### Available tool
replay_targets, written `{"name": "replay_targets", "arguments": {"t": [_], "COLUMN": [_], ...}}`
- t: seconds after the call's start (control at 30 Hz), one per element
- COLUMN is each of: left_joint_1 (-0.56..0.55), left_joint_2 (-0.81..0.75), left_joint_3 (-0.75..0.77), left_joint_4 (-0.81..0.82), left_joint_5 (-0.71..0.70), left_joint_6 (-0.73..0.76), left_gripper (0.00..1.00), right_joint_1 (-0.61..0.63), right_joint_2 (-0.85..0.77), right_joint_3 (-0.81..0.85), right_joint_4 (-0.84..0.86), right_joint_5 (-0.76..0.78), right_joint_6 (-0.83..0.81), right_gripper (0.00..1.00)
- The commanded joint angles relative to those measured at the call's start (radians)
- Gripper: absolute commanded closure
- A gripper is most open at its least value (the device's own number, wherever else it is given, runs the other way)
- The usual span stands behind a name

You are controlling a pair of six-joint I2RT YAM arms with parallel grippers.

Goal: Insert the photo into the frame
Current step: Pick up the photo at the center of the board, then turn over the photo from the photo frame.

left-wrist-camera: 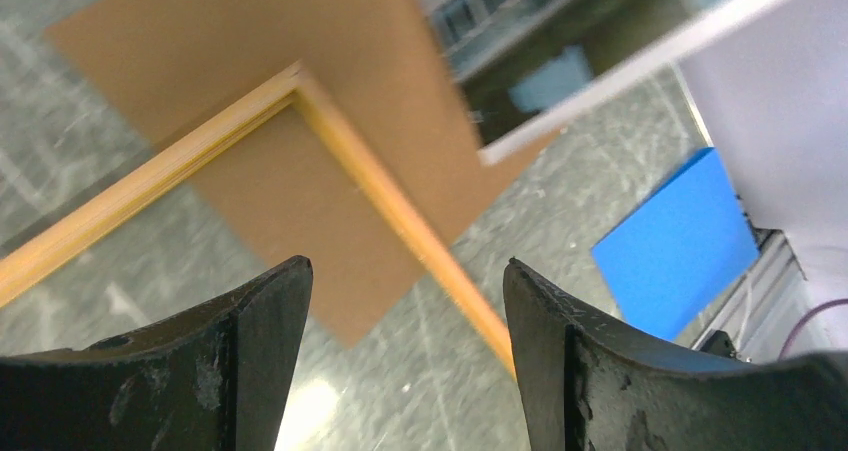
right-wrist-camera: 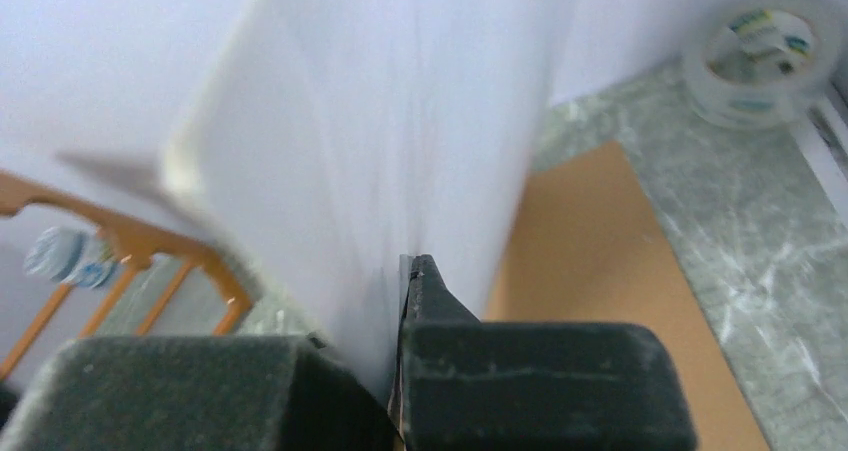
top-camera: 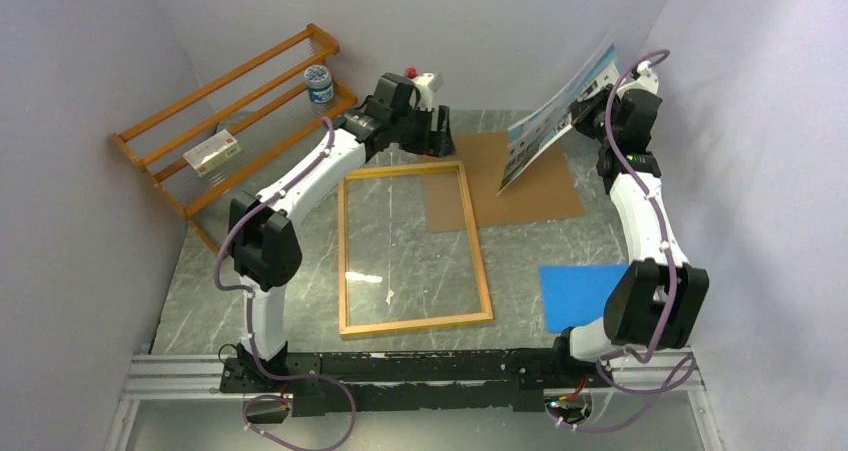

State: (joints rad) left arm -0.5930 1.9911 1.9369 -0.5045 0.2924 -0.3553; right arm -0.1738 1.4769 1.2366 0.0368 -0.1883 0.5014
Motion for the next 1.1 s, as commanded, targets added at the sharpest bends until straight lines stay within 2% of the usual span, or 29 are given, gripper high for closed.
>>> {"name": "replay_targets", "arguments": {"t": [0.0, 0.13, 0.27, 0.33, 0.4, 0.5, 0.73, 0.8, 0.93, 1.07], "left_joint_1": [0.084, 0.142, 0.179, 0.172, 0.146, 0.041, -0.211, -0.260, -0.303, -0.366], "left_joint_2": [-0.080, -0.164, -0.245, -0.316, -0.404, -0.511, -0.595, -0.593, -0.541, -0.489], "left_joint_3": [-0.053, -0.122, -0.163, -0.219, -0.310, -0.409, -0.456, -0.448, -0.398, -0.354], "left_joint_4": [-0.136, -0.125, -0.094, -0.028, 0.077, 0.156, 0.194, 0.179, 0.128, 0.094], "left_joint_5": [-0.072, -0.023, 0.130, 0.255, 0.260, 0.177, -0.085, -0.177, -0.218, -0.288], "left_joint_6": [0.001, 0.016, 0.037, 0.073, 0.074, 0.138, 0.238, 0.282, 0.306, 0.315], "left_gripper": [0.24, 0.22, 0.18, 0.10, 0.06, 0.06, 0.06, 0.06, 0.06, 0.06], "right_joint_1": [0.034, 0.046, 0.047, 0.060, 0.098, 0.164, 0.389, 0.416, 0.471, 0.535], "right_joint_2": [-0.101, -0.150, -0.194, -0.211, -0.247, -0.273, -0.363, -0.357, -0.293, -0.288], "right_joint_3": [0.131, 0.197, 0.257, 0.274, 0.249, 0.205, 0.101, 0.116, 0.220, 0.246], "right_joint_4": [-0.221, -0.355, -0.501, -0.581, -0.602, -0.621, -0.586, -0.622, -0.745, -0.767], "right_joint_5": [-0.085, -0.225, -0.293, -0.291, -0.256, -0.171, 0.172, 0.217, 0.268, 0.334], "right_joint_6": [-0.076, -0.077, -0.019, 0.033, 0.118, 0.257, 0.578, 0.607, 0.638, 0.696], "right_gripper": [1.00, 1.00, 1.00, 1.00, 1.00, 1.00, 1.00, 1.00, 1.00, 1.00]}}
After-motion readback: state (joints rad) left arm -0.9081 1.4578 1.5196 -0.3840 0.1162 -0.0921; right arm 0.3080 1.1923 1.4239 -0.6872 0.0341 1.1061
